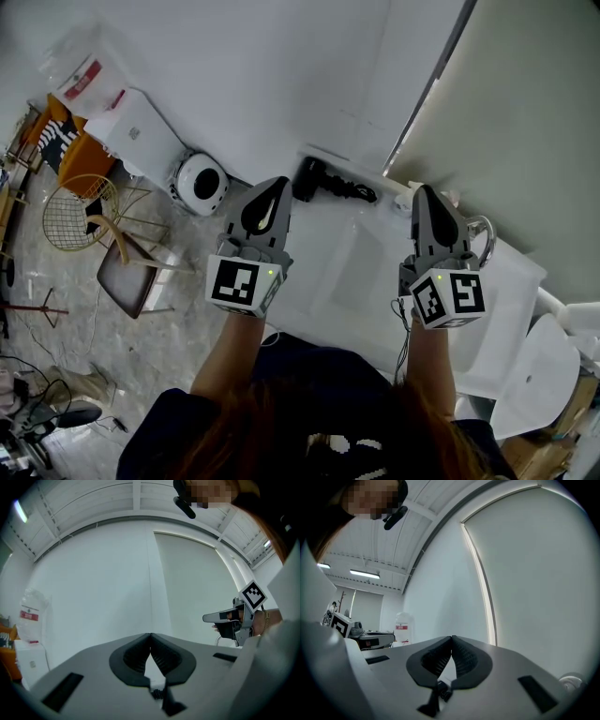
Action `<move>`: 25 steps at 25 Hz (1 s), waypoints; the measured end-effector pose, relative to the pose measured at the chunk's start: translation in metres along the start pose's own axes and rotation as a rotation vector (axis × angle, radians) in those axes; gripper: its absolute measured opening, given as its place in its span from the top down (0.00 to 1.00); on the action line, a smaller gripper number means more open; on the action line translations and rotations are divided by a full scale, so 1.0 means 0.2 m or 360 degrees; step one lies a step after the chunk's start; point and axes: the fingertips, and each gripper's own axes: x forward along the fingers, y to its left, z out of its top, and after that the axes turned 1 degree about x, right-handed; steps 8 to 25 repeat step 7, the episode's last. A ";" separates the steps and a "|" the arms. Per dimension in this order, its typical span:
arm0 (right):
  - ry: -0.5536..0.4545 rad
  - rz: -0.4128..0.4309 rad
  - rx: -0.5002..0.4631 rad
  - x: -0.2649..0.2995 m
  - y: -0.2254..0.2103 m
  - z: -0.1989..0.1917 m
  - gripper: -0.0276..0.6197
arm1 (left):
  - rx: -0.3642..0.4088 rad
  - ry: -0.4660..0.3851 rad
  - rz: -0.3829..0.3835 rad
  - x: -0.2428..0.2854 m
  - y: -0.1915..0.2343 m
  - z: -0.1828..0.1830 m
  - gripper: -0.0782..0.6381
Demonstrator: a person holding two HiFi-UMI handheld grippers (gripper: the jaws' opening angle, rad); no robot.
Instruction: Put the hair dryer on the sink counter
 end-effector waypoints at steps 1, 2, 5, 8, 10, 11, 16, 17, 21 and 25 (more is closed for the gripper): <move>-0.0003 0.0005 -0.0003 0.00 0.00 0.00 0.93 | 0.0001 0.0001 0.0002 0.00 0.00 0.00 0.87; -0.0006 0.0009 -0.0006 0.00 0.00 0.00 0.93 | 0.0001 0.0002 0.0003 0.00 0.00 -0.01 0.87; 0.0001 0.0000 -0.0002 0.00 -0.02 -0.01 0.93 | 0.0003 0.0003 0.0001 0.02 -0.01 -0.02 0.87; 0.0005 -0.0009 0.0000 0.00 -0.03 -0.02 0.93 | 0.0005 0.0001 -0.0001 0.02 -0.02 -0.02 0.87; 0.0005 -0.0009 0.0000 0.00 -0.03 -0.02 0.93 | 0.0005 0.0001 -0.0001 0.02 -0.02 -0.02 0.87; 0.0005 -0.0009 0.0000 0.00 -0.03 -0.02 0.93 | 0.0005 0.0001 -0.0001 0.02 -0.02 -0.02 0.87; 0.0005 -0.0009 0.0000 0.00 -0.03 -0.02 0.93 | 0.0005 0.0001 -0.0001 0.02 -0.02 -0.02 0.87; 0.0005 -0.0009 0.0000 0.00 -0.03 -0.02 0.93 | 0.0005 0.0001 -0.0001 0.02 -0.02 -0.02 0.87; 0.0005 -0.0009 0.0000 0.00 -0.03 -0.02 0.93 | 0.0005 0.0001 -0.0001 0.02 -0.02 -0.02 0.87; 0.0005 -0.0009 0.0000 0.00 -0.03 -0.02 0.93 | 0.0005 0.0001 -0.0001 0.02 -0.02 -0.02 0.87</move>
